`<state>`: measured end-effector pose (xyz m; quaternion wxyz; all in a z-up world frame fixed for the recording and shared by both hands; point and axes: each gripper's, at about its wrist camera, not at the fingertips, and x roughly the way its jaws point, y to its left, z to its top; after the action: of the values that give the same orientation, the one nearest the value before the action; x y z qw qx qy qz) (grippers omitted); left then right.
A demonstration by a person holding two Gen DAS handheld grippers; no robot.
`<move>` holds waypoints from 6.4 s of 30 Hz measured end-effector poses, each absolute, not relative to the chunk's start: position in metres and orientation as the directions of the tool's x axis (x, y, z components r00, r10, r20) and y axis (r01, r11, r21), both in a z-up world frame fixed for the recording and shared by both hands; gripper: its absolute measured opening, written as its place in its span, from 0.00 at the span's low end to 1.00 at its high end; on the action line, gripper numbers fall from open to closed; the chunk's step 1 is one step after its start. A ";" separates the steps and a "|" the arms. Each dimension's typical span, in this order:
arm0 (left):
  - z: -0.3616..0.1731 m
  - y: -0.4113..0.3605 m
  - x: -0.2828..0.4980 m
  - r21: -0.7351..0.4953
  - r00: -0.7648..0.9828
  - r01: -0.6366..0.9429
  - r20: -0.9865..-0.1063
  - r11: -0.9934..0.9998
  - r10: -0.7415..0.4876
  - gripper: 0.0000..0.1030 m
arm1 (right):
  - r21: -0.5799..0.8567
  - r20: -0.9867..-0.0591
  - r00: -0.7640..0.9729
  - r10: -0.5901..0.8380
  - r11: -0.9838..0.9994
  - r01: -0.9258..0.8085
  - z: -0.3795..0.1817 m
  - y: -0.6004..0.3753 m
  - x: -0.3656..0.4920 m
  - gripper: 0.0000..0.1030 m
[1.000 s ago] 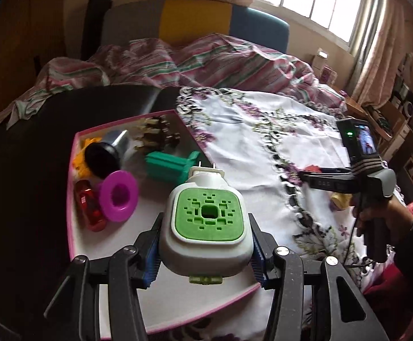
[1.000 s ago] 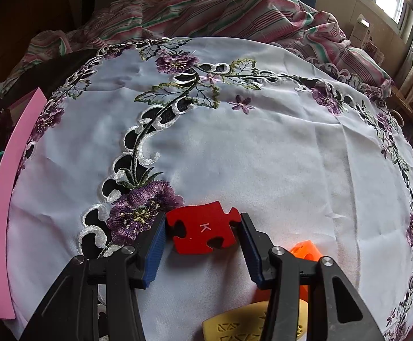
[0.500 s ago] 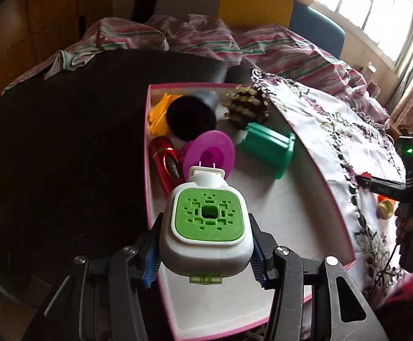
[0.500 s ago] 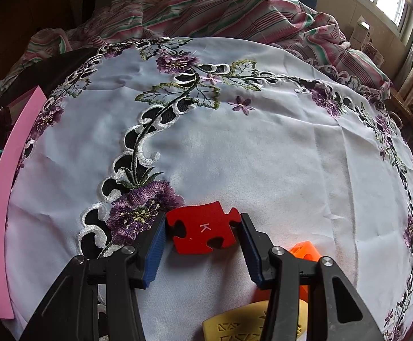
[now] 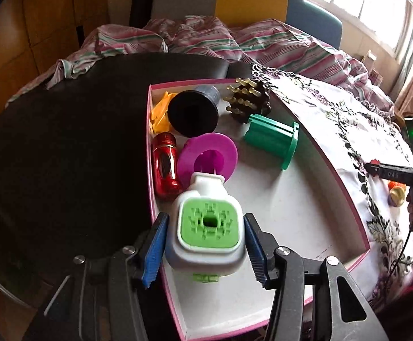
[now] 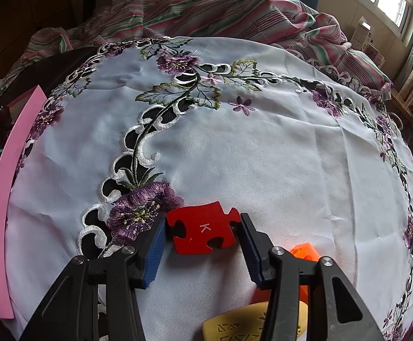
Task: Organize rigid objects
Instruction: 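Open the left tool and release the device in the tray, then carry the red puzzle piece into the tray and open the right tool, then move both tools back toward the orange cubes and yellow egg, then grasp the yellow egg with left tool while right tool approaches orange cubes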
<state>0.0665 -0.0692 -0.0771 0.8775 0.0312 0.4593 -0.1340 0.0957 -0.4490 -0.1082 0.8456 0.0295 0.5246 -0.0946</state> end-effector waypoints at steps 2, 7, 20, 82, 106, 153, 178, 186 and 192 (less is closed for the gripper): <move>-0.074 -0.071 0.063 -0.040 0.568 0.273 -0.800 0.961 -0.195 0.56 | -0.051 -0.893 0.431 -0.130 0.980 0.190 -0.108 -0.449 0.096 0.48; -0.067 -0.067 0.061 -0.030 0.589 0.261 -0.787 0.965 -0.183 0.57 | -0.058 -0.892 0.430 -0.136 0.980 0.189 -0.108 -0.449 0.096 0.48; -0.042 -0.052 0.052 -0.039 0.642 0.206 -0.748 0.978 -0.165 0.57 | -0.071 -0.889 0.433 -0.147 0.980 0.185 -0.108 -0.448 0.095 0.48; -0.040 0.000 0.048 -0.103 0.658 0.087 -0.740 0.991 -0.135 0.57 | 0.038 -0.843 0.495 0.212 0.940 -0.338 -0.045 -0.185 0.115 0.48; -0.046 0.004 0.050 -0.101 0.646 0.069 -0.753 0.992 -0.122 0.57 | 0.144 -0.879 0.407 0.247 0.953 -0.267 -0.081 -0.187 0.140 0.49; -0.012 -0.192 0.047 -0.128 0.467 0.596 -0.748 0.793 -0.471 0.69 | 0.469 -0.750 0.628 -0.207 0.503 0.726 -0.044 -0.569 -0.037 0.51; -0.099 -0.438 0.040 -0.133 0.102 0.898 -0.864 0.419 -0.492 0.67 | 0.558 -0.722 0.677 -0.146 0.456 0.693 -0.049 -0.577 -0.042 0.52; -0.100 -0.413 0.051 -0.157 0.138 0.845 -0.860 0.511 -0.491 0.42 | 0.542 -0.733 0.669 -0.122 0.488 0.684 -0.052 -0.573 -0.035 0.52; -0.096 -0.357 0.049 -0.160 0.180 0.792 -0.861 0.589 -0.476 0.42 | 0.499 -0.773 0.632 -0.052 0.564 0.658 -0.060 -0.558 -0.016 0.52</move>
<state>0.0494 -0.3573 -0.0963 0.7504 0.1643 0.4809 -0.4227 -0.0165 -0.5584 -0.0603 0.8041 0.4115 0.3680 -0.2206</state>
